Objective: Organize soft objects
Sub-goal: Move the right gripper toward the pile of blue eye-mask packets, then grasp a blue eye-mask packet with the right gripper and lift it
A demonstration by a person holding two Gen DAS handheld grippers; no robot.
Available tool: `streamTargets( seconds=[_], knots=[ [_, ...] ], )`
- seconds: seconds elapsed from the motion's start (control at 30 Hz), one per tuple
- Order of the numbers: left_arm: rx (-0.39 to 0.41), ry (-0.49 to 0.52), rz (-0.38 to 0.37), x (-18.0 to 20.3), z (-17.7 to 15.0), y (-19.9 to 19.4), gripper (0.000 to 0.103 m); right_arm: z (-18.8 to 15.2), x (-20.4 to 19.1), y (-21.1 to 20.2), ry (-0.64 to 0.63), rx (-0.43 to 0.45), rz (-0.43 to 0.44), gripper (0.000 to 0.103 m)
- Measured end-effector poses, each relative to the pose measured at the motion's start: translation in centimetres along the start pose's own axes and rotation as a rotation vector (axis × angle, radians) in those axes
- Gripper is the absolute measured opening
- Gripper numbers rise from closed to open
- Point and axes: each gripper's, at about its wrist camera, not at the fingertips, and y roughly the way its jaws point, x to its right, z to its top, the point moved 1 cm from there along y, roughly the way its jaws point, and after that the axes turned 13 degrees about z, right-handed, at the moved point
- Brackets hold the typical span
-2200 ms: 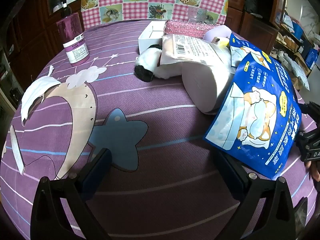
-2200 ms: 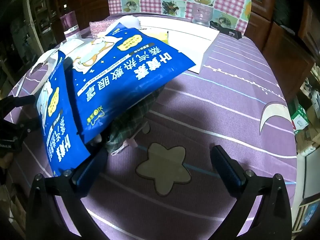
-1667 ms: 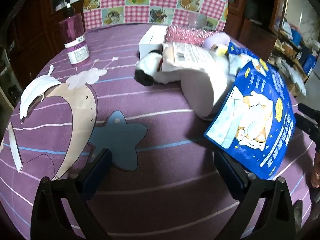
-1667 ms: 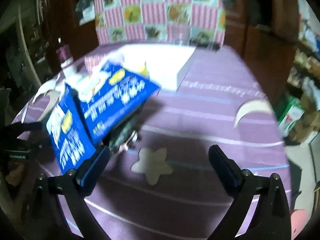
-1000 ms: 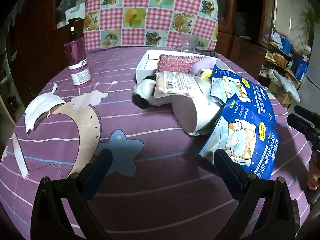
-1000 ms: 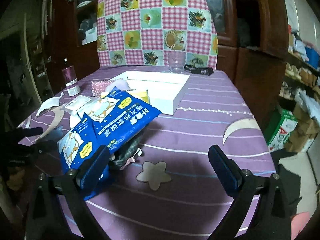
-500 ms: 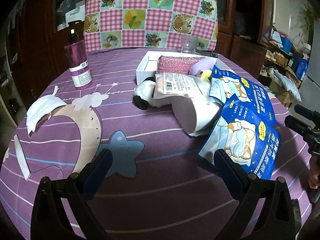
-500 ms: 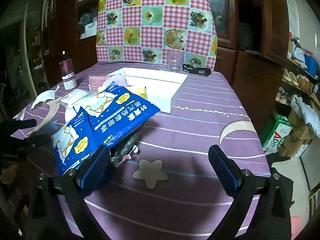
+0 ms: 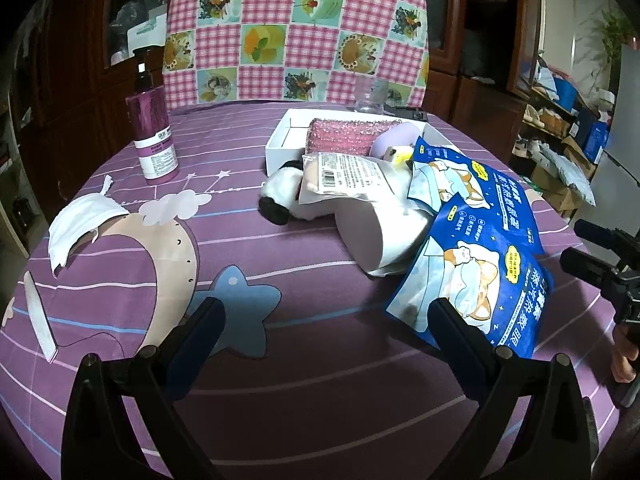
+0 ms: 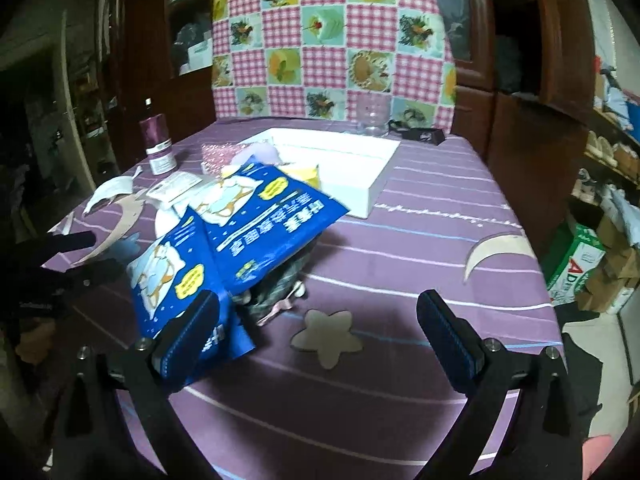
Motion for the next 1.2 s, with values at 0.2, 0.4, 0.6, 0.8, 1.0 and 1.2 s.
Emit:
streamTargets(
  seconds=[0.2, 0.4, 0.6, 0.8, 1.0, 1.2],
  knots=[
    [0.002, 0.004, -0.012, 0.1, -0.1, 0.0, 0.102, -0.3, -0.4, 0.7, -0.01, -0.032, 0.026, 0.092],
    [0.008, 0.016, -0.026, 0.4, -0.2, -0.2, 0.102, -0.4, -0.8, 1.5, -0.014, -0.072, 0.068, 0.082],
    [-0.012, 0.018, -0.033, 0.5, -0.3, 0.1, 0.102, -0.5, -0.2, 3.0, 0.05, -0.145, 0.165, 0.074],
    [-0.032, 0.046, -0.048, 1.1, -0.4, 0.4, 0.102, -0.6, 0.3, 3.3, 0.124, -0.164, 0.252, 0.067],
    [-0.086, 0.101, -0.032, 2.3, -0.6, 1.4, 0.102, -0.5, -0.2, 3.0, 0.128, -0.164, 0.308, 0.066],
    [-0.162, 0.133, -0.012, 3.2, -1.0, 2.8, 0.102, -0.6, -0.6, 3.2, 0.139, -0.18, 0.367, 0.056]
  ],
)
